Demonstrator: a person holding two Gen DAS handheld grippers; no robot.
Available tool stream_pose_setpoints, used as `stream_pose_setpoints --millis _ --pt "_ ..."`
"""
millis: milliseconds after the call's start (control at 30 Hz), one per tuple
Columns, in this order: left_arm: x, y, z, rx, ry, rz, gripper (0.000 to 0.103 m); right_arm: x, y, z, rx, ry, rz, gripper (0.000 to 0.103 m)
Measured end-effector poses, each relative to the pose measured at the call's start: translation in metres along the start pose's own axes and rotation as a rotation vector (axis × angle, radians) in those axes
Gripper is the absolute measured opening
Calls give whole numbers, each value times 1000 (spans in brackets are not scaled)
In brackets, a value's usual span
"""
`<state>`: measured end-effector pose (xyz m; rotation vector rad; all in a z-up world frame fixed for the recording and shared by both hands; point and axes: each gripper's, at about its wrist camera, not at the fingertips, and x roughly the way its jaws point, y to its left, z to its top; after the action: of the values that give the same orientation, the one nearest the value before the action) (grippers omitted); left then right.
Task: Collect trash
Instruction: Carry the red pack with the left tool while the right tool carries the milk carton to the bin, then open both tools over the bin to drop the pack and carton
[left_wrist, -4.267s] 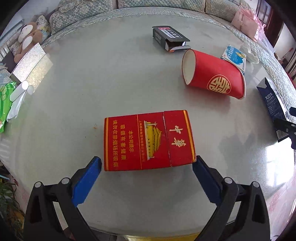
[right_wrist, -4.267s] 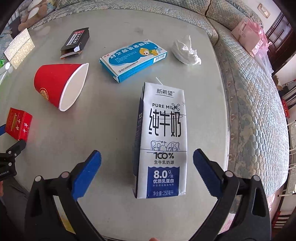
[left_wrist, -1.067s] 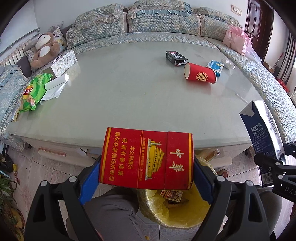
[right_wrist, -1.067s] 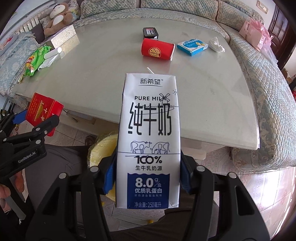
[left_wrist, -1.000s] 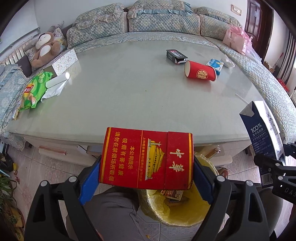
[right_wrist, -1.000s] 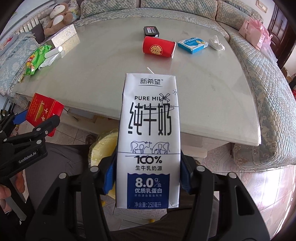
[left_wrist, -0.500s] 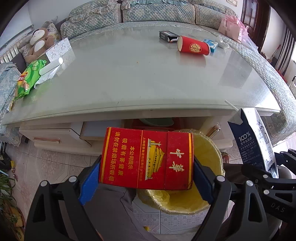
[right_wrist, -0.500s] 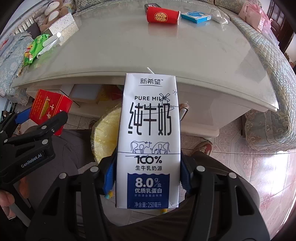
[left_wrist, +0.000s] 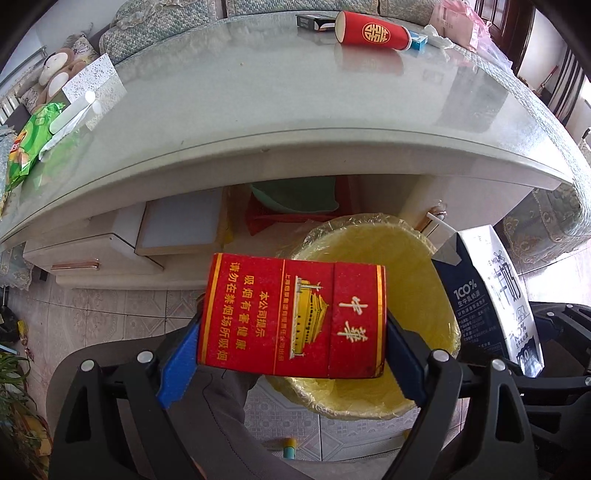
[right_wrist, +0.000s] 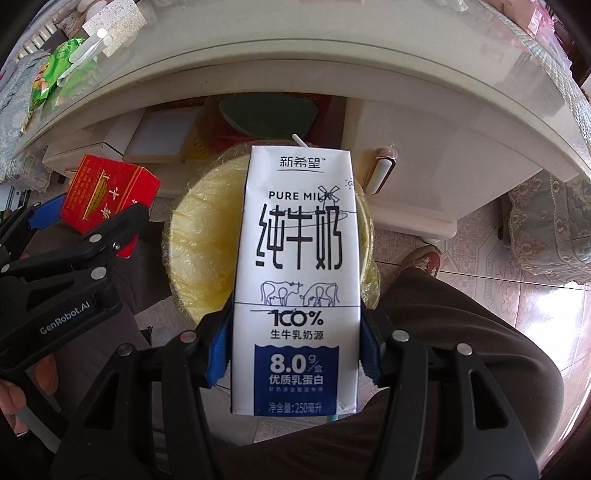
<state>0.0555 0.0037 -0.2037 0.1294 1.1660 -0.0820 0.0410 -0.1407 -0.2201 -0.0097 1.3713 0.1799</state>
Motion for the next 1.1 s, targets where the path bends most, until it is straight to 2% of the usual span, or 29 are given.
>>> stream_pose_setpoints --millis 467,1100 --pt "53 -18 -2 46 75 8 86 53 -2 8 13 100 5 56" --pt "69 -25 5 58 109 -11 86 65 2 18 -7 122 15 56"
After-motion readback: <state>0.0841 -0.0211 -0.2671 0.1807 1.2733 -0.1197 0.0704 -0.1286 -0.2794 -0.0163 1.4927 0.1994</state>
